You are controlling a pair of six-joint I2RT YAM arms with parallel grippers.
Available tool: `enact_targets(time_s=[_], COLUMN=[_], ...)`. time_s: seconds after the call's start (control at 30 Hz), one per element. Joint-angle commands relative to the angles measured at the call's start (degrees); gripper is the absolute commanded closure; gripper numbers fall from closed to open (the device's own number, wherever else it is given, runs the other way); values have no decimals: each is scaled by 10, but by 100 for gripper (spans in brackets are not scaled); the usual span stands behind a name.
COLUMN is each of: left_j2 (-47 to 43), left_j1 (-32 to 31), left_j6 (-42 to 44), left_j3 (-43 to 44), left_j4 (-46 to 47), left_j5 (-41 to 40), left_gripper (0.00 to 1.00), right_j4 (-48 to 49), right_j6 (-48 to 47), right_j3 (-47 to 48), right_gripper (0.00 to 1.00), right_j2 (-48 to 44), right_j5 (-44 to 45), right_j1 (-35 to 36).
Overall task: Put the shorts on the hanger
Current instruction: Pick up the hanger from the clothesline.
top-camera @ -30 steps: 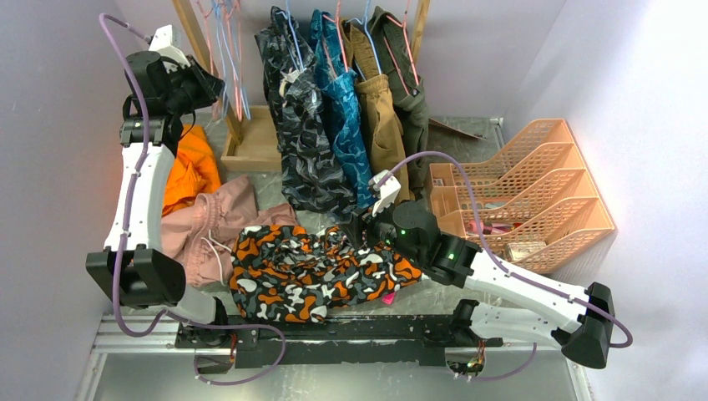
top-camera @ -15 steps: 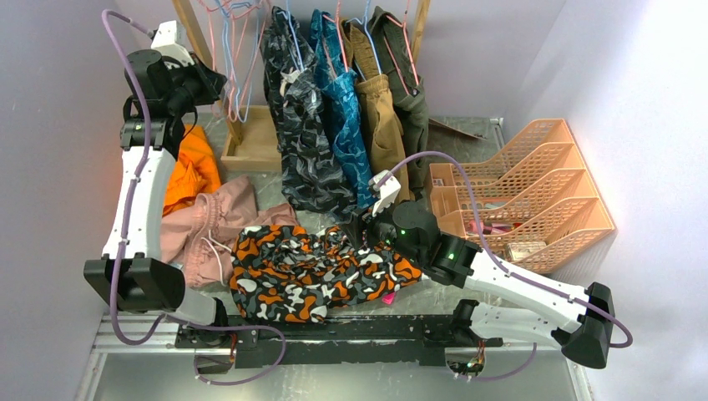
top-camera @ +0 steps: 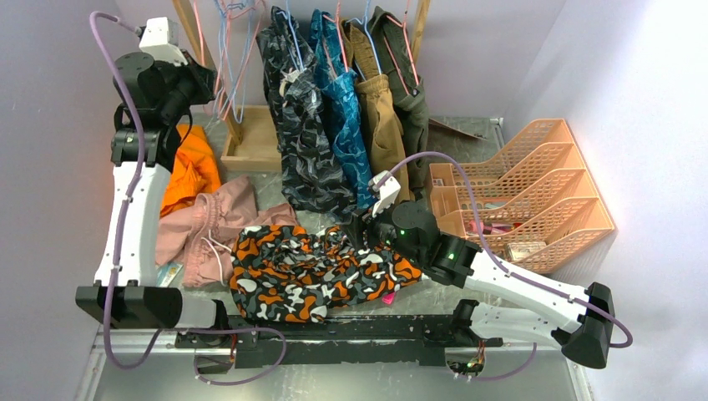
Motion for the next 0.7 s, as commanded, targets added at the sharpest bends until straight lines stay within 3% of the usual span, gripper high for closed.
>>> enact_targets(time_s=[0.0, 0.67], left_j2=[-48, -278], left_j1=[-5, -5], left_j6=[1, -48], left_j3=[-13, -115], left_j4=[-18, -199], left_j5=[-38, -115], left_gripper=[93, 93], right_j4=[-3, -69], right_j6=[-3, 7], right_j3=[1, 22], right_gripper=[38, 38], right_j2=[-10, -28], right_j5=[7, 9], right_j1=[2, 2])
